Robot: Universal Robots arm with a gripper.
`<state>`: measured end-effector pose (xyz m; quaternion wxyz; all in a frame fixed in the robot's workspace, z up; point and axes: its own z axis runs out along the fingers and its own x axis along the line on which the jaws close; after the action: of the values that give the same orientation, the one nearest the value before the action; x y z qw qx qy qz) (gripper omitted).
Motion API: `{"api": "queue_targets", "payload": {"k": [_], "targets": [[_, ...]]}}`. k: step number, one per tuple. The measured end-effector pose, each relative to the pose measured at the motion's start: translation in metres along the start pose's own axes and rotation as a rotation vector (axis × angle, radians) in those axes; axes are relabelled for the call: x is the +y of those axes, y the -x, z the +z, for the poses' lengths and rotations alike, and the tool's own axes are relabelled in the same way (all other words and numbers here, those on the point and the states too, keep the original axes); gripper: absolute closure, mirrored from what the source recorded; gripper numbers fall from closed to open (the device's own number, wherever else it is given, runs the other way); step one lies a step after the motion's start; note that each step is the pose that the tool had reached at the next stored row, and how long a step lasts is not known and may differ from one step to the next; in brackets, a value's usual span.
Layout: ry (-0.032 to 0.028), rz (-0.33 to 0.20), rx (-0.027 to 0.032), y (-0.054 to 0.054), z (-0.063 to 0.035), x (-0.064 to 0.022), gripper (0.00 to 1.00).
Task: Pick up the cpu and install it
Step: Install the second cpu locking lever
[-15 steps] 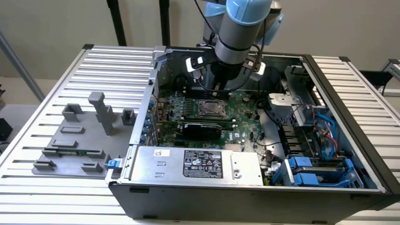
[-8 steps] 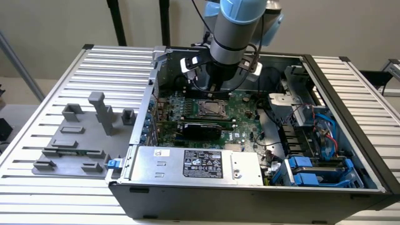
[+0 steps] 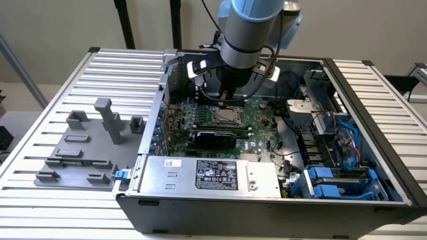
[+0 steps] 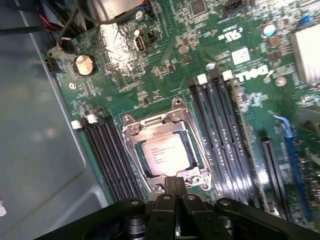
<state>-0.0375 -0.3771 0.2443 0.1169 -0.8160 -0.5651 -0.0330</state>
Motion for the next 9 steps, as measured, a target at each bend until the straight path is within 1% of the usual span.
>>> {"api": "queue_targets", "payload": {"k": [5,7,9], "targets": [[-0.0008,0.001,-0.0003,0.012,-0.0175,0.0027,0.89],[-0.0012,0.002,-0.0006,0.016,-0.0204,0.0036,0.89],[-0.0011,0.003,-0.0003,0.02,-0.0209,0.0033,0.89]]}}
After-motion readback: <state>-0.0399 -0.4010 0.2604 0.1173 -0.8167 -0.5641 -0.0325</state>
